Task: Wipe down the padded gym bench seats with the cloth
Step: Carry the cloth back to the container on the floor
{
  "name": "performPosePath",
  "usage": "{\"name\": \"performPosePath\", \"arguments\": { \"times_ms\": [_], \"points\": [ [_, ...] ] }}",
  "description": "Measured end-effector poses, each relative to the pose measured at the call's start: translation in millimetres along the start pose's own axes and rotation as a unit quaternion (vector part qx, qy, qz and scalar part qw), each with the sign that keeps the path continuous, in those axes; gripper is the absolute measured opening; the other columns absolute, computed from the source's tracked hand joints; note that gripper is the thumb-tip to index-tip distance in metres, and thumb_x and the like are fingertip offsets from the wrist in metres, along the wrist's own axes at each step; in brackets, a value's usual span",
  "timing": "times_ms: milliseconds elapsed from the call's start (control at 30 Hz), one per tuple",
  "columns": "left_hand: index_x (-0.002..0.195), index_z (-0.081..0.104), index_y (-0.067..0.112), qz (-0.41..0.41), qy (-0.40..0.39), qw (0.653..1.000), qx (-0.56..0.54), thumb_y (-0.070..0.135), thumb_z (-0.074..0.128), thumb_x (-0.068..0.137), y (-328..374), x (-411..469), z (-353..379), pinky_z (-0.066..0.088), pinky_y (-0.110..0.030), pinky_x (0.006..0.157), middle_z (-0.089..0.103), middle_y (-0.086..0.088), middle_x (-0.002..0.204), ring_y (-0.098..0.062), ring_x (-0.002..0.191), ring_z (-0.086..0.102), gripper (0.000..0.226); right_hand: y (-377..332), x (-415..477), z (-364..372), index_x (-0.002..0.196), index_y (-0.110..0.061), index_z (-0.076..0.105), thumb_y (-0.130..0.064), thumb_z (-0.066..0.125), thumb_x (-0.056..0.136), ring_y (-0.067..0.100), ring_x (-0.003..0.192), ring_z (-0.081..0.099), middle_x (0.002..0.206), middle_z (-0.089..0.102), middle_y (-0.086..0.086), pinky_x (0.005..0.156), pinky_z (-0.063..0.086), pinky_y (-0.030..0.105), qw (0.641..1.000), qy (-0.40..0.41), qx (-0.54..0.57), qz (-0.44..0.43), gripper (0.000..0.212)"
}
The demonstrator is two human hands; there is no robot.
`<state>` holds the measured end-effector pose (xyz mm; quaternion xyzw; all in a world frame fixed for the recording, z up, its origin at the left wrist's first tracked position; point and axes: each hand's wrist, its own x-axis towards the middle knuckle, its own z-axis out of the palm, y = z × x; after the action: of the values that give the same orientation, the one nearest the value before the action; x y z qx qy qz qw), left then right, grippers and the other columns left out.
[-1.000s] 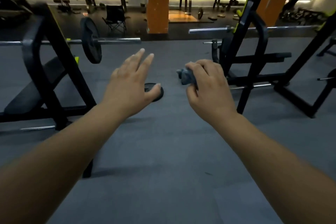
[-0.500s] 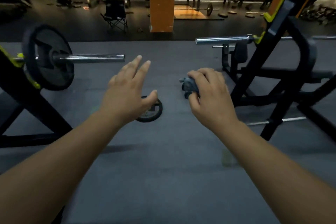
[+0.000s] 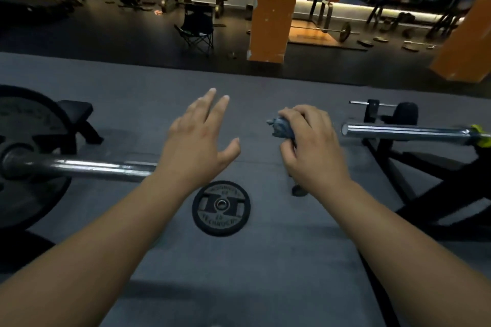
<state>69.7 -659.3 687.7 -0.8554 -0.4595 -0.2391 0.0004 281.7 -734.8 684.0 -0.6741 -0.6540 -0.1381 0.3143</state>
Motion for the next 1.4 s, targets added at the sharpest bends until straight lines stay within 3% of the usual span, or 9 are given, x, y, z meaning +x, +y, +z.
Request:
{"name": "performPosePath", "arguments": {
  "times_ms": [167, 367, 667, 933, 1133, 1400],
  "points": [
    [0.159, 0.009, 0.026, -0.045, -0.029, 0.999, 0.000, 0.057, 0.044, 0.092, -64, 115, 46, 0.026, -0.045, 0.117, 0.004, -0.002, 0.167, -0.024, 0.151, 0.014, 0.081, 35, 112, 75, 0.129, -0.016, 0.056, -0.013, 0.054, 0.083, 0.027, 0.116, 0.046, 0.125, 0.053, 0.005, 0.095, 0.045, 0.045, 1.000, -0.025, 0.007, -0.001, 0.047],
    [0.159, 0.010, 0.026, -0.091, 0.003, 0.995, 0.028, 0.056, 0.046, 0.093, -142, 241, 75, 0.026, -0.046, 0.118, 0.005, -0.001, 0.167, -0.024, 0.151, 0.014, 0.081, 60, 269, 175, 0.130, -0.015, 0.056, -0.013, 0.054, 0.085, 0.028, 0.118, 0.046, 0.127, 0.051, 0.005, 0.099, 0.044, 0.046, 0.997, -0.038, 0.033, -0.059, 0.045],
    [0.159, 0.016, 0.024, -0.278, 0.024, 0.957, 0.085, 0.056, 0.049, 0.091, -269, 343, 120, 0.028, -0.047, 0.117, 0.010, -0.002, 0.166, -0.022, 0.151, 0.016, 0.082, 42, 454, 363, 0.127, -0.016, 0.057, -0.013, 0.056, 0.084, 0.025, 0.115, 0.046, 0.125, 0.052, 0.003, 0.094, 0.044, 0.042, 0.962, -0.112, 0.156, -0.195, 0.043],
    [0.157, 0.019, 0.023, -0.398, 0.061, 0.905, 0.139, 0.058, 0.047, 0.089, -384, 364, 104, 0.032, -0.049, 0.116, 0.013, -0.003, 0.166, -0.022, 0.150, 0.019, 0.081, -66, 551, 474, 0.124, -0.014, 0.059, -0.009, 0.057, 0.080, 0.026, 0.111, 0.048, 0.123, 0.055, 0.004, 0.090, 0.045, 0.038, 0.907, -0.128, 0.247, -0.315, 0.045],
    [0.156, 0.023, 0.021, -0.463, 0.072, 0.861, 0.196, 0.059, 0.044, 0.088, -456, 369, 89, 0.037, -0.049, 0.112, 0.019, -0.006, 0.164, -0.025, 0.147, 0.027, 0.080, -144, 594, 550, 0.126, -0.016, 0.058, -0.017, 0.048, 0.079, 0.025, 0.112, 0.046, 0.125, 0.054, 0.004, 0.092, 0.047, 0.044, 0.865, -0.155, 0.301, -0.370, 0.048],
    [0.154, 0.030, 0.019, -0.598, 0.104, 0.751, 0.259, 0.063, 0.034, 0.084, -525, 392, 105, 0.041, -0.052, 0.108, 0.024, -0.008, 0.163, -0.030, 0.145, 0.031, 0.083, -238, 657, 666, 0.125, -0.015, 0.061, -0.016, 0.050, 0.077, 0.027, 0.112, 0.050, 0.123, 0.056, 0.005, 0.093, 0.046, 0.045, 0.746, -0.193, 0.407, -0.490, 0.048]
  ]
}}
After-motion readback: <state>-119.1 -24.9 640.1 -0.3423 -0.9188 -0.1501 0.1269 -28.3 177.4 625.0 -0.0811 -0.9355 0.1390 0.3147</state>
